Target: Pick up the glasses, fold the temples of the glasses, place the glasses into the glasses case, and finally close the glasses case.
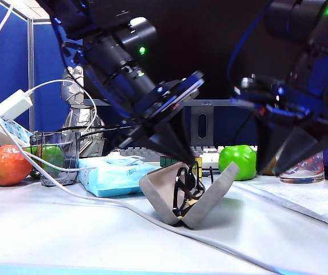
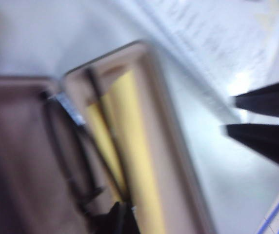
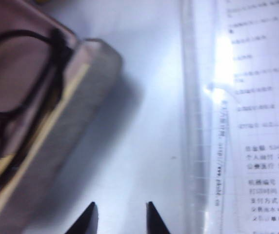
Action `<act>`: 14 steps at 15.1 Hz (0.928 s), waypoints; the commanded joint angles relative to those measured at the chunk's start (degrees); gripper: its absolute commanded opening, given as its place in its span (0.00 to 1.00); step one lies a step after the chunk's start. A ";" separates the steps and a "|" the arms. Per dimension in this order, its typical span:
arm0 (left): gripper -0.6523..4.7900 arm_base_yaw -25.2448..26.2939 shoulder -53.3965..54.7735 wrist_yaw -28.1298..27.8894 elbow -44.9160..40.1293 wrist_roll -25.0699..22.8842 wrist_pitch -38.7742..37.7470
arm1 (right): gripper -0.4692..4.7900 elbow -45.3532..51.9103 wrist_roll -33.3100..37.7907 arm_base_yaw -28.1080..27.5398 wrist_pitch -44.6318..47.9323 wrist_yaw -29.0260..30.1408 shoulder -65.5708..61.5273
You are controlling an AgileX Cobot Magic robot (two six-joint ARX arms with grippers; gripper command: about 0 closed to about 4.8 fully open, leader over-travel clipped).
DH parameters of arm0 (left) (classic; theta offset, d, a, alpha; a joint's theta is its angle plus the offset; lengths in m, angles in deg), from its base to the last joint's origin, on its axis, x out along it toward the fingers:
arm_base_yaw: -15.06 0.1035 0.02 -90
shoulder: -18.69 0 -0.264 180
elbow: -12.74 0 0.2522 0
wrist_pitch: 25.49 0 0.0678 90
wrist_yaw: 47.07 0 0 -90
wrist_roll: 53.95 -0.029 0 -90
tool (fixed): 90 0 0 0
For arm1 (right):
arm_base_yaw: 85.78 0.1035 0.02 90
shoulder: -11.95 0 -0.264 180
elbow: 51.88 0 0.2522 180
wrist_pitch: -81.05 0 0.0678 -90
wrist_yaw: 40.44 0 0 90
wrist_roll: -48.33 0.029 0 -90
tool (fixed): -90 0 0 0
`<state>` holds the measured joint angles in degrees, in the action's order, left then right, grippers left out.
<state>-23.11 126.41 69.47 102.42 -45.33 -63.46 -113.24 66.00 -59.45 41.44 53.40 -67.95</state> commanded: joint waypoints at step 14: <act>0.11 -2.29 1.84 -10.32 0.37 6.80 1.68 | 0.09 -0.24 -13.20 0.02 2.21 1.03 -3.48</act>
<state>-25.23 128.25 58.39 102.42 -38.66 -63.32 -113.24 53.39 -59.48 42.42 52.53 -70.81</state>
